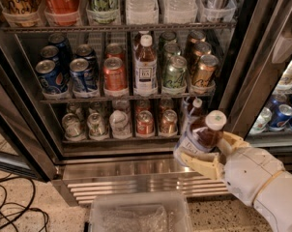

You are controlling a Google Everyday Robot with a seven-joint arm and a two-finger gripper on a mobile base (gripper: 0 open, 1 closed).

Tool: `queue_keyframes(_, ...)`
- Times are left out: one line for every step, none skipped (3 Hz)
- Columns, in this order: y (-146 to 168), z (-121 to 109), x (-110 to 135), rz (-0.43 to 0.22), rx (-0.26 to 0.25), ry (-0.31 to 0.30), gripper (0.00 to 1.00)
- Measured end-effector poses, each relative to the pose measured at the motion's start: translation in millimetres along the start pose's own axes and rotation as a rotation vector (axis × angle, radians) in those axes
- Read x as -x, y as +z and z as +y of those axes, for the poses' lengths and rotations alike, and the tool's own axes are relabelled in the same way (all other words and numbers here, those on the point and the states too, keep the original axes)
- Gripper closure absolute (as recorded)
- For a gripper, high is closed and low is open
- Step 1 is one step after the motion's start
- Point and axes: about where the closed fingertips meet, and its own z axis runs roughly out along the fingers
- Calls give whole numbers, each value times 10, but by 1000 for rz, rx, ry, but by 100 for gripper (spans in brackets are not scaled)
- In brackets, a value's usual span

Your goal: Pick blue plastic bottle from middle shelf of fridge

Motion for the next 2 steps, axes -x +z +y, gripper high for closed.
queue_keyframes(13, 432, 418, 56, 134, -213, 100)
queue_keyframes(30, 952, 871, 61, 275, -412, 100)
